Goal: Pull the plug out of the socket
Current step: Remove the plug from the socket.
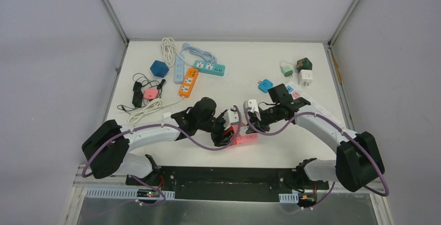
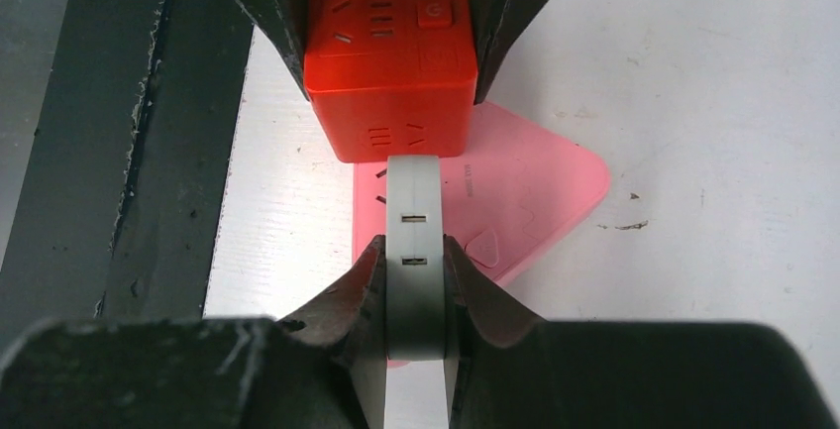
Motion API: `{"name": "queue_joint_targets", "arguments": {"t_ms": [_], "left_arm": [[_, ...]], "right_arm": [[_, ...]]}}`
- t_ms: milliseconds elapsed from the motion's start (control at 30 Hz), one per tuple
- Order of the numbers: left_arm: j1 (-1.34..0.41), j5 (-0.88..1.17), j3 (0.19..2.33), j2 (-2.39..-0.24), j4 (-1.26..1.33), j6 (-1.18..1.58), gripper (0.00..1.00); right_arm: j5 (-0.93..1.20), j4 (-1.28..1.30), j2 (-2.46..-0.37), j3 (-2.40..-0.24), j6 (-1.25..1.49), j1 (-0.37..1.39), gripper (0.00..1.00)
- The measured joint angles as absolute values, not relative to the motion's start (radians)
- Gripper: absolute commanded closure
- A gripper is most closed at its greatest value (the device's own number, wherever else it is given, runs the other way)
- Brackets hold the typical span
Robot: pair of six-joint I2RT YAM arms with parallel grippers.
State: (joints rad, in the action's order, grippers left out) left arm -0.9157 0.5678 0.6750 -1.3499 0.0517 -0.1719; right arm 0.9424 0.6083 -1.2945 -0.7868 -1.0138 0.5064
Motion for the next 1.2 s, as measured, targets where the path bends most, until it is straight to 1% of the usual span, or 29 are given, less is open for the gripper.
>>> {"name": "queue_joint_targets", "arguments": {"t_ms": [367, 467, 700, 900, 1000, 1200], "left_arm": [[-0.915, 0.556, 0.675, -1.35, 0.083, -0.168, 1.0], [-0.915, 0.558, 0.675, -1.35, 0.077, -0.168, 1.0], [-0.916, 0.579, 0.672, -1.351, 0.058, -0.172, 1.0], [-0.916, 0.579, 0.672, -1.356, 0.07, -0.169, 1.0], [-0.916, 0.578, 0.672, -1.362, 0.081, -0.168, 1.0], [-0.916, 0.587, 0.672, -1.362, 0.076, -0.168, 1.0]], "right_arm": [[1.011, 0.533, -1.329, -0.781, -0.898, 0.408, 1.0], [1.01, 0.545, -1.327, -0.779, -0.909, 0.425, 1.0], [0.982, 0.619, -1.31, -0.78, -1.029, 0.488, 1.0], [1.008, 0.584, -1.346, -0.792, -0.912, 0.43, 1.0], [1.026, 0.585, -1.357, -0.794, -0.905, 0.413, 1.0], [0.976, 0.625, -1.298, -0.784, -1.034, 0.491, 1.0]]}}
